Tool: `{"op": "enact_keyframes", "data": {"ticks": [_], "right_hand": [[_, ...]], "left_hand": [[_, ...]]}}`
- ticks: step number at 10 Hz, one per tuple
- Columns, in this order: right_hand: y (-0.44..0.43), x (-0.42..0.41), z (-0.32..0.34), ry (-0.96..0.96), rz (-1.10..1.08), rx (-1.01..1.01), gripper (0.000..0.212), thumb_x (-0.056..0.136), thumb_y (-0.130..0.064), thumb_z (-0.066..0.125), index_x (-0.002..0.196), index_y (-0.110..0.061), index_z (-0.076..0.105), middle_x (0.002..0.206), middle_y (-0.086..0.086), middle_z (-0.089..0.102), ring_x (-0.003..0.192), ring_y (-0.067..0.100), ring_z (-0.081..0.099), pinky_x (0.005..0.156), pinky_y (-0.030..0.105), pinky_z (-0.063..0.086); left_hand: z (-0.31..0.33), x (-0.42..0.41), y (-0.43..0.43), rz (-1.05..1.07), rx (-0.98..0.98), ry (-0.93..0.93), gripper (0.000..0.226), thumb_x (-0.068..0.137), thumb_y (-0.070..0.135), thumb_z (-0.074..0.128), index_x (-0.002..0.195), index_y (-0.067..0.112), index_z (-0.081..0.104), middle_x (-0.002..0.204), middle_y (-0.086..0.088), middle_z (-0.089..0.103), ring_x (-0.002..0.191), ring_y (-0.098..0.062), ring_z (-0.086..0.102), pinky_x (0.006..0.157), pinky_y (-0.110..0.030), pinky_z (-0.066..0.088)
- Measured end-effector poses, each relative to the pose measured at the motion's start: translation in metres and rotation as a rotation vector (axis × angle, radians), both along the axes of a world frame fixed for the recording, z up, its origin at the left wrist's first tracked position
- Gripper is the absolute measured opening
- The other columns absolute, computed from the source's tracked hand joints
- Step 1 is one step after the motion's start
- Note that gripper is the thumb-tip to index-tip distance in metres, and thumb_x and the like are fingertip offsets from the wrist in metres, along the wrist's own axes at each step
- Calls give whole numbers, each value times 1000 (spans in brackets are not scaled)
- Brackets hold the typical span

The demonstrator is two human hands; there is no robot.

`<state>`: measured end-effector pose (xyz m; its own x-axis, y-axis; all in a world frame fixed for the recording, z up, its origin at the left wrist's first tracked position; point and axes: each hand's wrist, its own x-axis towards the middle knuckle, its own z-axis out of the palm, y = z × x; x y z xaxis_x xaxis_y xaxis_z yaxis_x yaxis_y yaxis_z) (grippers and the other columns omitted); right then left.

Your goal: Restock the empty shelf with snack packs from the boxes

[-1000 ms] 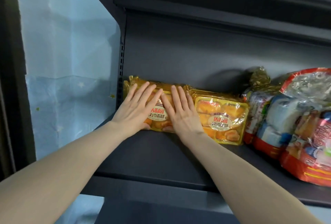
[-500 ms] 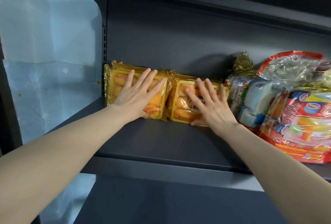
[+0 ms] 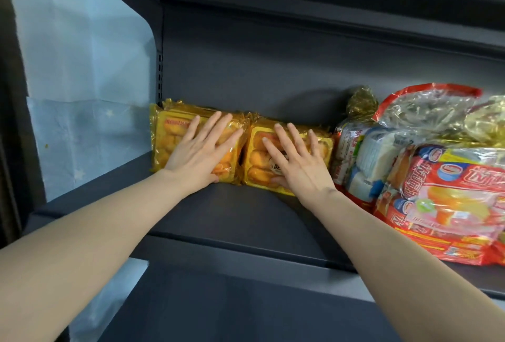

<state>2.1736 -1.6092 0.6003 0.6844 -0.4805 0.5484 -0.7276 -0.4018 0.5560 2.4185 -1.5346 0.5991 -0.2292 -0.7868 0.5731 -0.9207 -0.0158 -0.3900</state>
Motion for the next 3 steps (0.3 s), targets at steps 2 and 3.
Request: {"op": "enact_keyframes", "data": {"ticks": [2, 3], "right_hand": [[22, -20, -4, -44, 233, -75, 63, 85, -21, 75, 142, -13, 50, 134, 16, 56, 112, 37, 59, 87, 46, 53], [44, -34, -5, -115, 268, -54, 55, 87, -21, 74, 138, -13, 53, 128, 15, 59, 104, 36, 64, 78, 44, 56]], "left_hand": [[4, -38, 41, -55, -45, 188, 69, 87, 43, 67, 146, 21, 39, 150, -10, 37, 136, -34, 40, 102, -55, 46], [6, -58, 64, -63, -42, 170, 57, 92, 43, 63, 142, 23, 45, 140, -5, 47, 120, -29, 55, 85, -46, 55]]}}
